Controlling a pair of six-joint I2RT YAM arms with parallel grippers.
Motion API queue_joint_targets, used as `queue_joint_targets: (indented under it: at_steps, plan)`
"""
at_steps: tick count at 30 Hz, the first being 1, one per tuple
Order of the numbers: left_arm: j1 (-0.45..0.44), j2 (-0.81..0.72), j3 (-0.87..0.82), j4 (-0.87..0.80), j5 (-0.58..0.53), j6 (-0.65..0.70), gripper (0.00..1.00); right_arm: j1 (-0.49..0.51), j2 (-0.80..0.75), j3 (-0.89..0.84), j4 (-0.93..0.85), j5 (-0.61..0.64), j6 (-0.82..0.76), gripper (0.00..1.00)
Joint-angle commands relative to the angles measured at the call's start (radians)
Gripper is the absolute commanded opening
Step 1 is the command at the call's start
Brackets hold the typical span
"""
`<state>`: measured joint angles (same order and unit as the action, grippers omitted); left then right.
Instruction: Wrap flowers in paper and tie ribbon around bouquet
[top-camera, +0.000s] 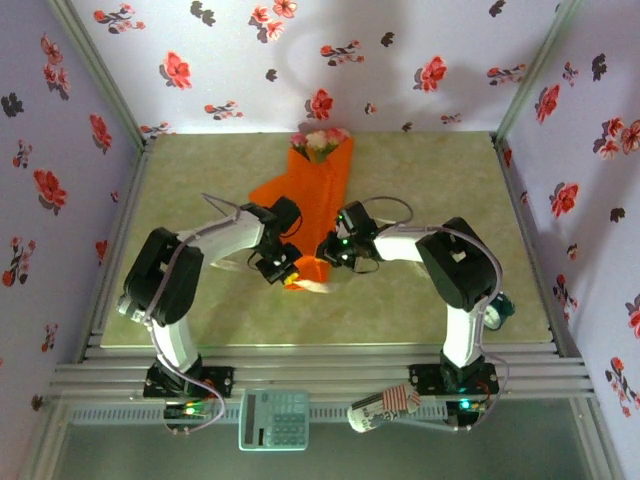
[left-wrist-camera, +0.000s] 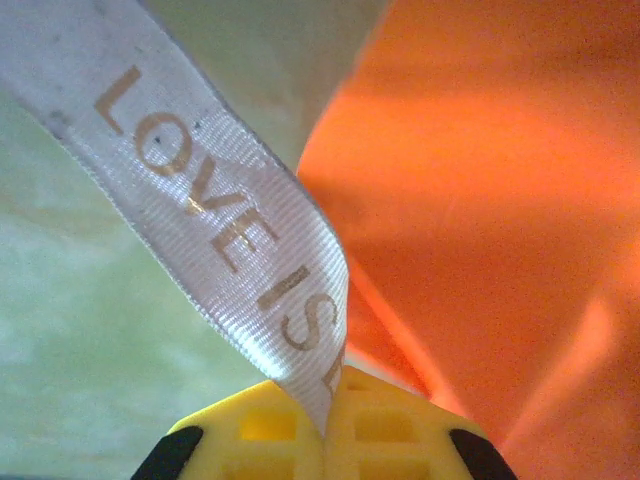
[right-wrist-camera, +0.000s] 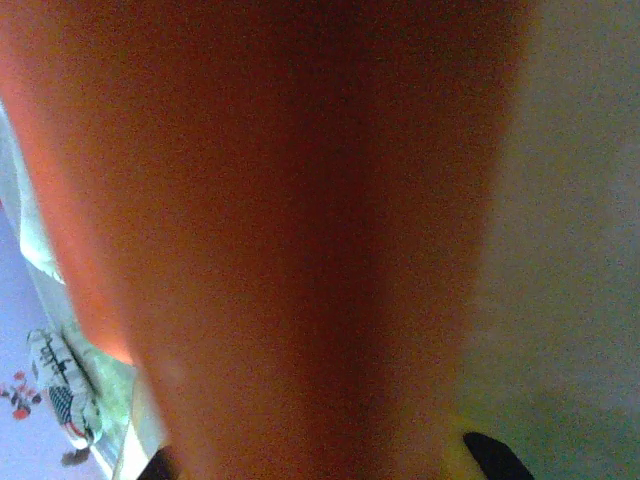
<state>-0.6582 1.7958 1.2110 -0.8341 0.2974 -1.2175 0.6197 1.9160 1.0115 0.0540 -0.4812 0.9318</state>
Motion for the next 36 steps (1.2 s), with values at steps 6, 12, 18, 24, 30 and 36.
queue_joint_targets:
  at_steps: [6,12,18,24,30,36]
  plan:
    - [-0.001,-0.097,-0.148,-0.144,0.035,0.169,0.0,-0.023,0.004,0.02,0.156,0.047,0.137,0.0]
    - [0.097,-0.034,-0.126,-0.045,-0.064,0.164,0.0,-0.042,-0.057,0.029,0.092,-0.037,0.161,0.0]
    - [0.222,0.052,-0.034,0.012,-0.121,0.149,0.0,-0.096,-0.124,0.006,0.026,-0.177,0.138,0.0]
    - [0.329,0.173,0.148,0.047,-0.123,0.166,0.0,-0.112,-0.219,-0.046,-0.091,-0.232,0.08,0.0]
    - [0.389,0.246,0.334,0.017,-0.122,0.15,0.0,-0.114,-0.316,-0.176,-0.097,-0.24,0.078,0.0]
    - [0.4,0.218,0.348,-0.006,-0.119,0.13,0.0,-0.115,-0.343,-0.3,-0.027,-0.213,0.106,0.0]
